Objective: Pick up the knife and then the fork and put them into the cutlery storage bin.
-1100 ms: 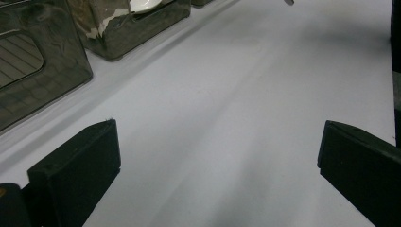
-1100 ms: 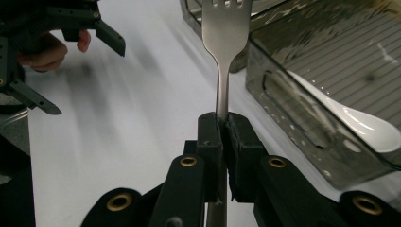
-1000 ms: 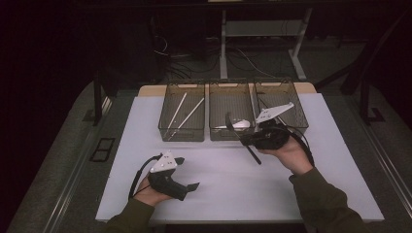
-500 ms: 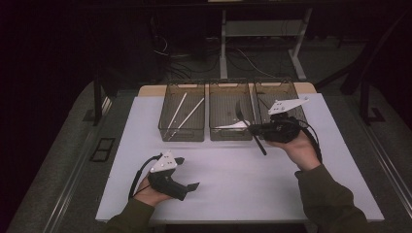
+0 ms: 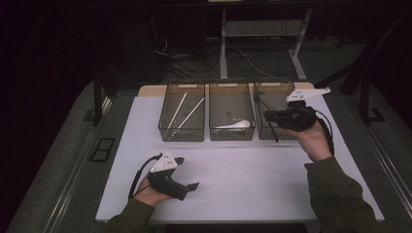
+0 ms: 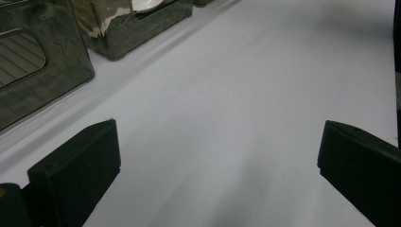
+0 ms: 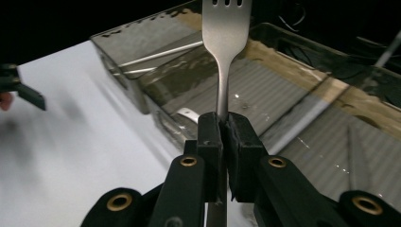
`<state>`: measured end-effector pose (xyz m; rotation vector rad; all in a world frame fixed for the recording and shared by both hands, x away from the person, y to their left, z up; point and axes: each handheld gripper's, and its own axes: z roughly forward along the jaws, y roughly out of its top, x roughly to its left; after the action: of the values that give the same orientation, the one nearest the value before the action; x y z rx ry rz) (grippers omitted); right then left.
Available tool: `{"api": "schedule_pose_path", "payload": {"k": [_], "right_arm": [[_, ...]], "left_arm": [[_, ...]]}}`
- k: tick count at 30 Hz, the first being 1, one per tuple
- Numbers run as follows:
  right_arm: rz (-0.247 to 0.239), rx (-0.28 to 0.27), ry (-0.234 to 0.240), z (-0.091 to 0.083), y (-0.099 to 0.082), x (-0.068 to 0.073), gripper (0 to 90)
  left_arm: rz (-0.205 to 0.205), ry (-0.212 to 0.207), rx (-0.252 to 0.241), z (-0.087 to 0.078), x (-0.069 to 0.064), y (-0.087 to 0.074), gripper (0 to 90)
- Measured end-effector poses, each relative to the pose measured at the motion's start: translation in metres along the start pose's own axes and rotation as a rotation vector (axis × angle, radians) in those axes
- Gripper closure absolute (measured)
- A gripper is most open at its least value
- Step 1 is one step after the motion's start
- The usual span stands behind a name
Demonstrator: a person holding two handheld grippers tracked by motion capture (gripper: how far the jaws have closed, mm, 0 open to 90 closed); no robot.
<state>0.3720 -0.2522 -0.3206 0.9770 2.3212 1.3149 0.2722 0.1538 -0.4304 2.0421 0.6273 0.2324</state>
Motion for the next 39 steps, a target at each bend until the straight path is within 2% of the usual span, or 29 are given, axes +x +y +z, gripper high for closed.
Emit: {"api": "schedule_pose_path", "payload": {"k": [12,22,25,29,39], "right_arm": [[0.06,0.0,-0.136,-0.014,0.005,-0.048,84.4],[0.089,0.035,-0.227,-0.005,-0.002,-0.079,84.4],[0.1,0.057,-0.24,0.002,-0.006,-0.086,84.4],[0.102,0.113,-0.267,0.012,-0.013,-0.094,84.4],[0.15,0.183,-0.278,0.024,-0.033,-0.11,84.3]], "left_arm": [[-0.003,-0.002,0.0,0.0,0.0,0.0,0.0],[-0.002,-0.002,0.001,0.0,0.0,0.0,0.0],[-0.003,-0.004,0.0,0.0,0.0,0.0,0.0],[-0.004,-0.006,-0.001,0.0,0.0,0.0,0.0],[-0.005,-0.008,0.001,0.001,0.0,0.0,0.0]]}}
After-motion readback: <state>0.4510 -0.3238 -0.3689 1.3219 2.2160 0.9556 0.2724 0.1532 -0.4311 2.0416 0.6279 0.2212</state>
